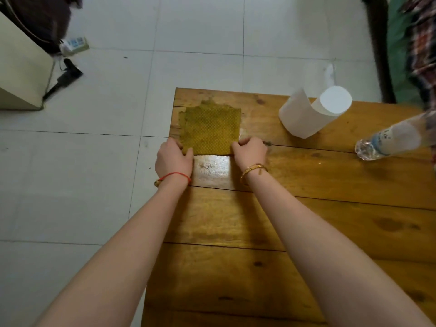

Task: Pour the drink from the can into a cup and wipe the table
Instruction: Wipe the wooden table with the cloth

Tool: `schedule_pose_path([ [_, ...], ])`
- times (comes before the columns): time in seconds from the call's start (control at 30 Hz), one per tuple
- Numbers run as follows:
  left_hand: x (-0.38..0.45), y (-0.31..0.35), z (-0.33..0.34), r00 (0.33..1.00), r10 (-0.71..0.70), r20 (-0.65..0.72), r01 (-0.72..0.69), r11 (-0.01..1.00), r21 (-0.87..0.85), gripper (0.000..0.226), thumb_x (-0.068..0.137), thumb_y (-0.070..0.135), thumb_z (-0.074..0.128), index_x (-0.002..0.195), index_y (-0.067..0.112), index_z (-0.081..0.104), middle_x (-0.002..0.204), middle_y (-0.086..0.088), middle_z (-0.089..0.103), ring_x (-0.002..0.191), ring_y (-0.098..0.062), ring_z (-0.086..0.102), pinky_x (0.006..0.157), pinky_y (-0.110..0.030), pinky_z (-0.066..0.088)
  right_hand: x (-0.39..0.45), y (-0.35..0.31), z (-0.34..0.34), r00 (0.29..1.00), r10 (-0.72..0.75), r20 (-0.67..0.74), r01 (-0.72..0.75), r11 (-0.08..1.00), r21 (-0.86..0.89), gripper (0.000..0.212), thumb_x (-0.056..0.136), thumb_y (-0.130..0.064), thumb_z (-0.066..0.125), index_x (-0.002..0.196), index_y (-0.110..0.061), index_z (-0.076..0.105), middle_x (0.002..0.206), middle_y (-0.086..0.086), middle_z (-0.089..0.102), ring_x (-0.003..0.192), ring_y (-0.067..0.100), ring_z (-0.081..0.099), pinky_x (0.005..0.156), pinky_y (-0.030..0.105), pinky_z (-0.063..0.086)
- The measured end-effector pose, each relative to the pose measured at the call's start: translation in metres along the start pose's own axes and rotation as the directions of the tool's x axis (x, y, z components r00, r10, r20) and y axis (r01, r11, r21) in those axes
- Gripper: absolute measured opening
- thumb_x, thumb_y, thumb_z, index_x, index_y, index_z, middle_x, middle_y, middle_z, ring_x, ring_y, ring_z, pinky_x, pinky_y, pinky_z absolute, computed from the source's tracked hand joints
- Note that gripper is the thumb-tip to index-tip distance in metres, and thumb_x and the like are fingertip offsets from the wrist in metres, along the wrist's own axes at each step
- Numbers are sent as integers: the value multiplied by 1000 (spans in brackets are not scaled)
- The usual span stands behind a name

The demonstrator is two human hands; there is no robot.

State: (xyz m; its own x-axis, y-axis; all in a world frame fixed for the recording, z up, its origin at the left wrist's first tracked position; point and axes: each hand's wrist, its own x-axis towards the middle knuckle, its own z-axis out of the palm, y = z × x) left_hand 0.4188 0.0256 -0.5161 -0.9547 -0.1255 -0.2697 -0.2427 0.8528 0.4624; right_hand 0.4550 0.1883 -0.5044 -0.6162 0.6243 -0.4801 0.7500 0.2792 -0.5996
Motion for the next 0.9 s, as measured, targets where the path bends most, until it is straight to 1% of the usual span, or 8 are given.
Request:
schedule_pose_path([
  [0.1, 4, 3, 8, 1000, -13, 8, 13, 1000, -9, 22, 87, 32, 67, 100, 15, 60, 101, -7, 67, 98, -28, 62, 75, -36, 47, 4, -5, 4, 1000, 1, 17, 0, 999, -38, 14, 81, -21, 64, 70, -18, 56, 66, 3, 52, 58, 21, 47, 50, 28, 34],
  [0.2, 6, 4, 10, 999, -40, 33, 42, 997, -65, 16, 88, 27, 67, 98, 16, 63, 100, -7, 68, 97, -27, 62, 76, -33, 47, 8, -7, 6, 1000, -13, 20, 13, 1000, 3, 22, 78, -13, 65, 63, -17, 50, 70, 14, 60, 69, 29, 59, 61, 32, 51],
  [0.37, -6, 1, 3, 997, -23, 78, 37, 981, -193, 12, 85, 23, 71, 89, 17, 62, 79, 0, 63, 81, -21, 62, 78, -32, 52, -3, -8, 5, 992, -35, 123, -14, 924, 382, 24, 79, -21, 61, 61, -18, 45, 68, -1, 47, 68, 16, 45, 67, 31, 38],
  [0.47, -25, -1, -2, 988, 48, 148, -2, 955, -298, 14, 83, 22, 74, 87, 15, 62, 68, 6, 57, 65, -9, 55, 76, -31, 53, -20, -9, -2, 940, 124, 318, -336, 502, 797, 17, 69, -12, 55, 54, -19, 53, 83, 1, 53, 82, 19, 48, 77, 36, 37],
  [0.53, -45, -2, -5, 976, 118, 181, -53, 943, -329, 14, 84, 21, 73, 90, 13, 63, 71, 4, 58, 62, -7, 52, 68, -29, 51, -32, -3, -7, 904, 126, 409, -422, 104, 901, 16, 76, -5, 48, 65, -15, 54, 80, 5, 57, 79, 23, 53, 75, 35, 45],
  [0.6, -64, -6, -7, 968, 200, 151, -147, 942, -302, 15, 87, 23, 70, 97, 15, 62, 83, 1, 62, 71, -7, 55, 71, -26, 49, -48, 10, -15, 899, 109, 425, -417, -90, 905, 10, 84, -8, 47, 79, -10, 56, 82, 9, 62, 79, 26, 59, 74, 37, 52],
  [0.73, -94, -29, -2, 907, 411, 85, -411, 911, -22, 42, 92, 25, 58, 132, 15, 50, 130, -6, 56, 123, -23, 49, 104, -42, 41, -79, 34, -35, 885, 86, 457, -447, -114, 887, 24, 92, -22, 57, 113, -9, 59, 98, 15, 68, 89, 29, 65, 76, 42, 55],
  [0.9, -142, -41, -1, 828, 507, 241, -551, 815, 177, 57, 98, 26, 46, 151, 14, 29, 157, -11, 31, 148, -28, 21, 122, -49, 13, -119, 78, -70, 896, 152, 418, -421, -14, 907, 26, 100, -21, 47, 115, -2, 58, 91, 12, 73, 78, 24, 71, 69, 36, 59],
])
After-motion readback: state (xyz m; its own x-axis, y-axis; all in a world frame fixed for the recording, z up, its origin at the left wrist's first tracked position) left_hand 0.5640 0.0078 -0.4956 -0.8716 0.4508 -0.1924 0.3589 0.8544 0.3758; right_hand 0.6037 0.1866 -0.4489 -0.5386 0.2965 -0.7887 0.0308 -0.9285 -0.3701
